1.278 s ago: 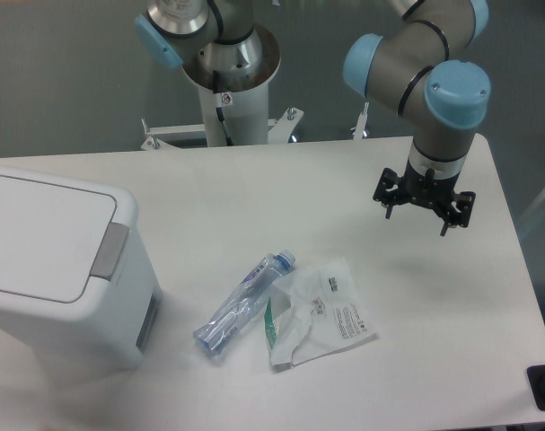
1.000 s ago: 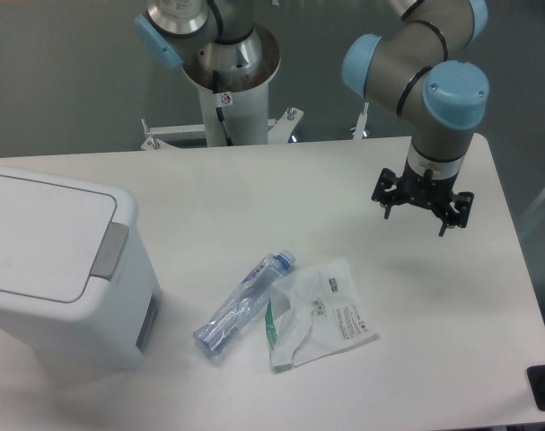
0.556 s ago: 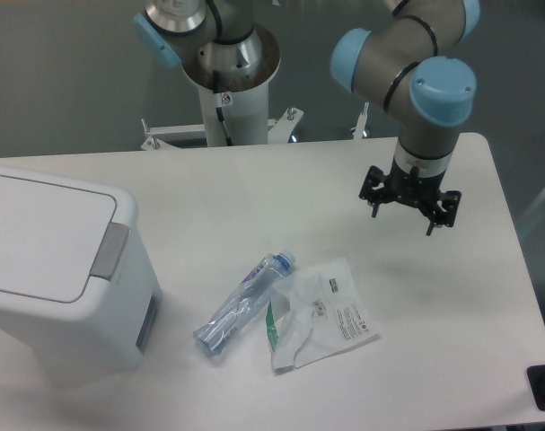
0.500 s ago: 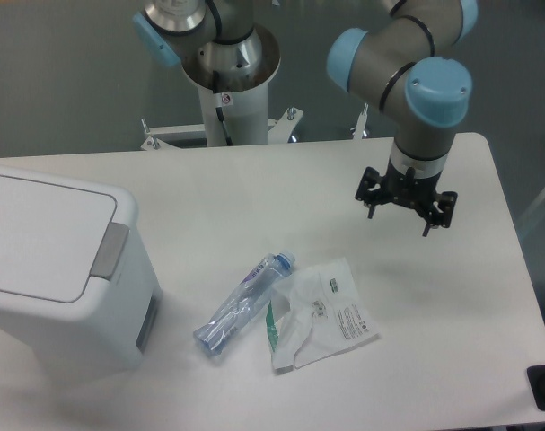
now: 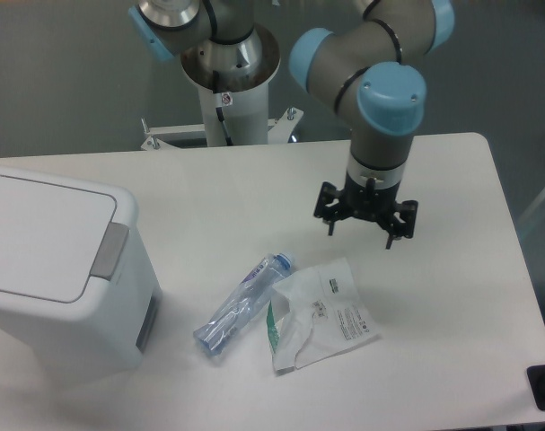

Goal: Open the trash can
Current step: 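Move the open gripper over the table toward the trash can lid tab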

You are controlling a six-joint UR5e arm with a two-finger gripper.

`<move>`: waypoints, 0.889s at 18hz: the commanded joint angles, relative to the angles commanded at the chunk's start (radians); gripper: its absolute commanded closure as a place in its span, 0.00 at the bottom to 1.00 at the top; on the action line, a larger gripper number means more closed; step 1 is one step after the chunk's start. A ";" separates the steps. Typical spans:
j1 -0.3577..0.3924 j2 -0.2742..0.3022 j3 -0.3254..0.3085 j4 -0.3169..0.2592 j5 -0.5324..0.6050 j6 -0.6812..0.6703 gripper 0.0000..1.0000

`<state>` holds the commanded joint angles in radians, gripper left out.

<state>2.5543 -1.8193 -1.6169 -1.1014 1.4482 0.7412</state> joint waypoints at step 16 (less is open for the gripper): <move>-0.210 -0.005 0.216 -0.038 -0.225 -0.417 0.00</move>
<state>2.3439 -1.8239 -1.4006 -1.1398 1.2232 0.3239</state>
